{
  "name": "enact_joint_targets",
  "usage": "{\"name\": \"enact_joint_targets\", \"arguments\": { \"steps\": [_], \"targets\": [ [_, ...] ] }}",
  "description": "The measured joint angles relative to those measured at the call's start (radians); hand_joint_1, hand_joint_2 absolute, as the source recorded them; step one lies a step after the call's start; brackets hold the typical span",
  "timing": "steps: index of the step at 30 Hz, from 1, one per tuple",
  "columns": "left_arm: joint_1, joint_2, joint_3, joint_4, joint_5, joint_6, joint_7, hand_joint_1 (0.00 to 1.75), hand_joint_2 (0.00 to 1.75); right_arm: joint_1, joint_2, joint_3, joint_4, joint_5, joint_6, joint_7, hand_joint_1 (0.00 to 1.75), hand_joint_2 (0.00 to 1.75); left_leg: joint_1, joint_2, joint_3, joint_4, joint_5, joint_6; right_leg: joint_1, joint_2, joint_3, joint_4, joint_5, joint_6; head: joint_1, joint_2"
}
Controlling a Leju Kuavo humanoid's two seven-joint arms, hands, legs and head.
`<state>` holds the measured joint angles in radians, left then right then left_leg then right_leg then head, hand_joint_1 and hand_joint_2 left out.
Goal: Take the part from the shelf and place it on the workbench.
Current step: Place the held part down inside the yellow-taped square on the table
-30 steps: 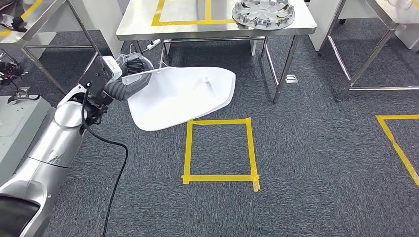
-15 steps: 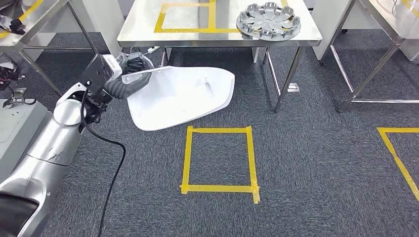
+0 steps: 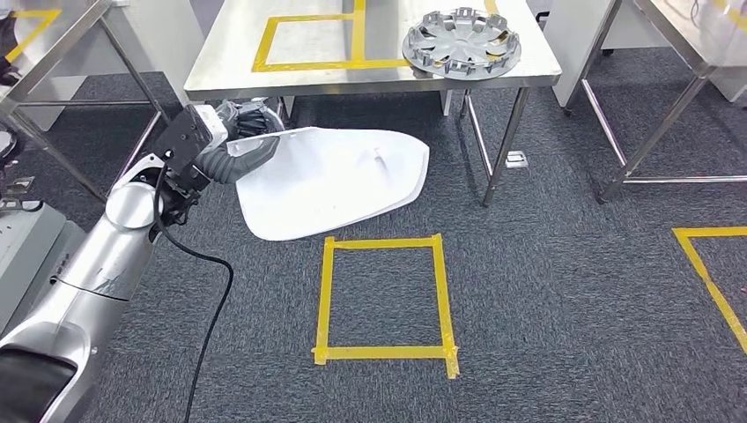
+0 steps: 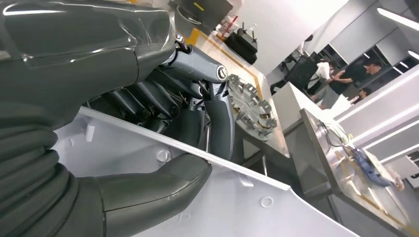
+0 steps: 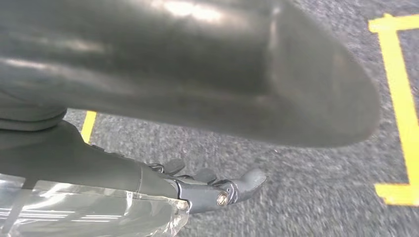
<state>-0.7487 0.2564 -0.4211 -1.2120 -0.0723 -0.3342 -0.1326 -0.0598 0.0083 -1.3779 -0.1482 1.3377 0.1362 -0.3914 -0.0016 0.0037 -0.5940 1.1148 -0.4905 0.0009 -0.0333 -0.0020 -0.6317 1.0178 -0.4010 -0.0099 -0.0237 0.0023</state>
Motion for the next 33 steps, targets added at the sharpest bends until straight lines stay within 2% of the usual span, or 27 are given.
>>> {"name": "enact_joint_targets", "arguments": {
  "steps": [2, 3, 4, 5, 6, 8, 9, 10, 12, 14, 16, 18, 19, 20, 21, 22, 23, 24, 25, 26, 27, 29, 30, 31, 33],
  "targets": [
    [0.003, 0.001, 0.001, 0.001, 0.0, 0.0, 0.0, 1.75, 1.75, 0.0, -0.001, 0.0, 0.0, 0.0, 0.0, 0.0, 0.0, 0.0, 0.006, 0.0, -0.085, 0.124, -0.041, -0.011, 0.002, 0.009, 0.013, 0.0, -0.014, -0.005, 0.0, 0.0],
    [0.007, 0.001, 0.001, 0.001, 0.0, 0.0, 0.0, 1.75, 1.75, 0.001, -0.001, 0.0, 0.0, -0.001, 0.0, 0.0, 0.0, 0.0, 0.007, 0.0, -0.122, 0.166, -0.064, -0.014, 0.003, 0.014, 0.019, 0.0, -0.021, -0.006, 0.0, 0.0],
    [0.01, 0.001, 0.001, 0.002, 0.0, 0.0, 0.0, 1.75, 1.75, 0.002, -0.001, 0.0, 0.0, -0.001, 0.0, 0.0, 0.0, 0.0, 0.008, 0.0, -0.145, 0.176, -0.072, -0.013, 0.006, 0.019, 0.028, 0.0, -0.028, -0.006, -0.001, 0.0],
    [0.011, 0.001, 0.001, 0.002, 0.0, 0.0, 0.0, 1.75, 1.75, 0.002, -0.001, 0.0, 0.0, -0.001, 0.0, 0.0, 0.0, 0.0, 0.008, -0.001, -0.15, 0.154, -0.058, -0.008, 0.009, 0.023, 0.038, 0.0, -0.036, -0.006, -0.001, 0.0],
    [0.012, 0.001, 0.001, 0.002, 0.0, 0.0, 0.0, 1.75, 1.75, 0.002, -0.001, 0.0, 0.0, -0.001, 0.0, 0.0, 0.0, 0.0, 0.005, -0.001, -0.139, 0.101, -0.021, 0.002, 0.014, 0.027, 0.051, -0.001, -0.044, -0.006, -0.001, 0.0],
    [0.009, 0.001, 0.003, 0.002, 0.0, 0.001, 0.0, 1.75, 1.75, 0.002, 0.005, 0.0, 0.001, -0.002, -0.002, 0.0, 0.0, 0.0, -0.012, -0.004, -0.096, -0.033, 0.08, 0.039, 0.021, 0.031, 0.073, -0.004, -0.06, -0.006, 0.002, 0.0],
    [0.006, 0.001, 0.004, 0.002, -0.002, 0.001, 0.0, 1.75, 1.75, 0.001, 0.01, 0.0, 0.001, -0.003, -0.004, 0.0, 0.0, 0.0, -0.021, -0.006, -0.079, -0.083, 0.111, 0.057, 0.021, 0.033, 0.081, -0.009, -0.066, -0.004, 0.003, 0.0],
    [0.003, 0.0, 0.006, 0.002, -0.002, 0.002, -0.001, 1.75, 1.75, 0.001, 0.012, 0.0, 0.0, -0.004, -0.007, 0.0, 0.0, 0.0, -0.03, -0.008, -0.066, -0.115, 0.128, 0.07, 0.02, 0.034, 0.088, -0.013, -0.067, -0.001, 0.003, 0.0],
    [0.0, 0.0, 0.01, 0.002, -0.005, 0.003, -0.002, 1.75, 1.75, 0.002, 0.015, -0.001, -0.001, -0.006, -0.012, -0.002, 0.0, 0.0, -0.035, -0.011, -0.039, -0.147, 0.127, 0.08, 0.02, 0.034, 0.101, -0.016, -0.06, 0.012, 0.001, 0.0],
    [-0.002, -0.003, 0.011, 0.003, -0.009, 0.004, -0.004, 1.75, 1.75, 0.003, 0.016, -0.001, -0.002, -0.007, -0.018, -0.005, 0.0, 0.0, -0.03, -0.01, -0.004, -0.171, 0.128, 0.084, 0.023, 0.027, 0.096, 0.015, -0.065, 0.016, 0.002, 0.0],
    [-0.002, -0.007, 0.011, 0.004, -0.012, 0.004, -0.006, 1.75, 1.75, 0.0, 0.014, 0.0, -0.002, -0.007, -0.022, -0.009, 0.0, 0.0, -0.026, -0.01, 0.015, -0.177, 0.121, 0.084, 0.023, 0.02, 0.041, 0.116, -0.097, 0.013, 0.005, 0.0],
    [0.001, -0.012, 0.01, 0.008, -0.015, 0.004, -0.006, 1.75, 1.75, 0.001, 0.011, 0.0, -0.002, -0.007, -0.025, -0.011, 0.0, 0.0, -0.026, -0.012, 0.021, -0.175, 0.11, 0.083, 0.02, 0.018, -0.044, 0.233, -0.139, 0.016, 0.006, 0.0],
    [0.004, -0.014, 0.01, 0.01, -0.017, 0.004, -0.006, 1.75, 1.75, 0.002, 0.009, 0.0, -0.002, -0.008, -0.026, -0.012, 0.0, 0.0, -0.025, -0.013, 0.024, -0.173, 0.104, 0.08, 0.018, 0.017, -0.072, 0.256, -0.147, 0.022, 0.006, 0.0],
    [0.006, -0.016, 0.01, 0.012, -0.018, 0.004, -0.006, 1.75, 1.75, 0.004, 0.008, 0.0, -0.002, -0.008, -0.027, -0.013, 0.0, 0.0, -0.024, -0.015, 0.028, -0.169, 0.096, 0.076, 0.015, 0.015, -0.082, 0.243, -0.138, 0.03, 0.006, 0.0],
    [0.006, -0.017, 0.01, 0.013, -0.02, 0.004, -0.006, 1.75, 1.75, 0.005, 0.006, 0.0, -0.002, -0.008, -0.029, -0.014, 0.0, 0.0, -0.023, -0.016, 0.033, -0.163, 0.086, 0.071, 0.011, 0.013, -0.072, 0.192, -0.108, 0.042, 0.006, 0.0],
    [0.006, -0.018, 0.01, 0.014, -0.021, 0.004, -0.006, 1.75, 1.75, 0.006, 0.005, 0.0, -0.002, -0.009, -0.03, -0.015, 0.0, 0.0, -0.022, -0.016, 0.038, -0.154, 0.075, 0.065, 0.007, 0.01, -0.048, 0.117, -0.066, 0.055, 0.006, 0.0],
    [0.004, -0.02, 0.01, 0.015, -0.021, 0.004, -0.006, 1.75, 1.75, 0.006, 0.004, 0.0, -0.002, -0.009, -0.031, -0.016, 0.0, 0.0, -0.022, -0.016, 0.042, -0.144, 0.062, 0.058, 0.005, 0.006, -0.027, 0.051, -0.033, 0.059, 0.006, 0.0],
    [0.003, -0.021, 0.01, 0.015, -0.021, 0.004, -0.006, 1.75, 1.75, 0.005, 0.004, 0.0, -0.002, -0.009, -0.033, -0.017, 0.0, 0.0, -0.023, -0.016, 0.044, -0.136, 0.051, 0.051, 0.006, 0.003, -0.01, 0.006, -0.014, 0.053, 0.006, 0.0],
    [0.001, -0.021, 0.011, 0.016, -0.021, 0.004, -0.006, 1.75, 1.75, 0.006, 0.005, 0.0, -0.002, -0.009, -0.034, -0.018, 0.0, 0.0, -0.024, -0.016, 0.044, -0.13, 0.041, 0.045, 0.008, 0.001, 0.0, -0.016, -0.005, 0.041, 0.006, 0.0],
    [-0.001, -0.022, 0.011, 0.017, -0.022, 0.004, -0.006, 1.75, 1.75, 0.006, 0.005, 0.0, -0.002, -0.009, -0.035, -0.018, 0.0, 0.0, -0.025, -0.016, 0.044, -0.124, 0.035, 0.039, 0.01, 0.0, 0.002, -0.016, -0.01, 0.025, 0.006, 0.0],
    [-0.003, -0.022, 0.011, 0.017, -0.022, 0.004, -0.006, 1.75, 1.75, 0.006, 0.006, 0.0, -0.002, -0.009, -0.035, -0.019, 0.0, 0.0, -0.024, -0.016, 0.046, -0.12, 0.03, 0.035, 0.009, 0.002, 0.01, -0.016, -0.01, 0.014, 0.005, 0.0],
    [-0.007, -0.022, 0.012, 0.017, -0.022, 0.006, -0.006, 1.75, 1.75, 0.007, 0.008, 0.0, -0.002, -0.009, -0.035, -0.02, 0.0, 0.0, -0.02, -0.014, 0.037, -0.085, 0.024, 0.025, 0.004, 0.005, 0.027, -0.017, -0.013, 0.002, 0.004, 0.0],
    [-0.009, -0.022, 0.014, 0.017, -0.022, 0.008, -0.006, 1.75, 1.75, 0.007, 0.009, 0.0, -0.002, -0.008, -0.035, -0.02, 0.0, 0.0, -0.016, -0.013, 0.015, -0.044, 0.017, 0.019, 0.002, 0.006, 0.037, -0.017, -0.018, -0.002, 0.003, 0.0],
    [-0.011, -0.022, 0.015, 0.017, -0.022, 0.01, -0.006, 1.75, 1.75, 0.006, 0.009, 0.0, -0.002, -0.008, -0.035, -0.02, 0.0, 0.0, -0.011, -0.011, -0.02, 0.016, 0.004, 0.011, 0.002, 0.008, 0.045, -0.018, -0.025, -0.005, 0.003, 0.0],
    [-0.01, -0.021, 0.018, 0.018, -0.023, 0.012, -0.005, 1.75, 1.75, 0.006, 0.008, 0.0, -0.002, -0.007, -0.035, -0.021, 0.0, 0.0, 0.0, -0.009, -0.109, 0.144, -0.041, -0.003, 0.002, 0.01, 0.06, -0.018, -0.041, -0.006, 0.002, 0.0]
  ]
}}
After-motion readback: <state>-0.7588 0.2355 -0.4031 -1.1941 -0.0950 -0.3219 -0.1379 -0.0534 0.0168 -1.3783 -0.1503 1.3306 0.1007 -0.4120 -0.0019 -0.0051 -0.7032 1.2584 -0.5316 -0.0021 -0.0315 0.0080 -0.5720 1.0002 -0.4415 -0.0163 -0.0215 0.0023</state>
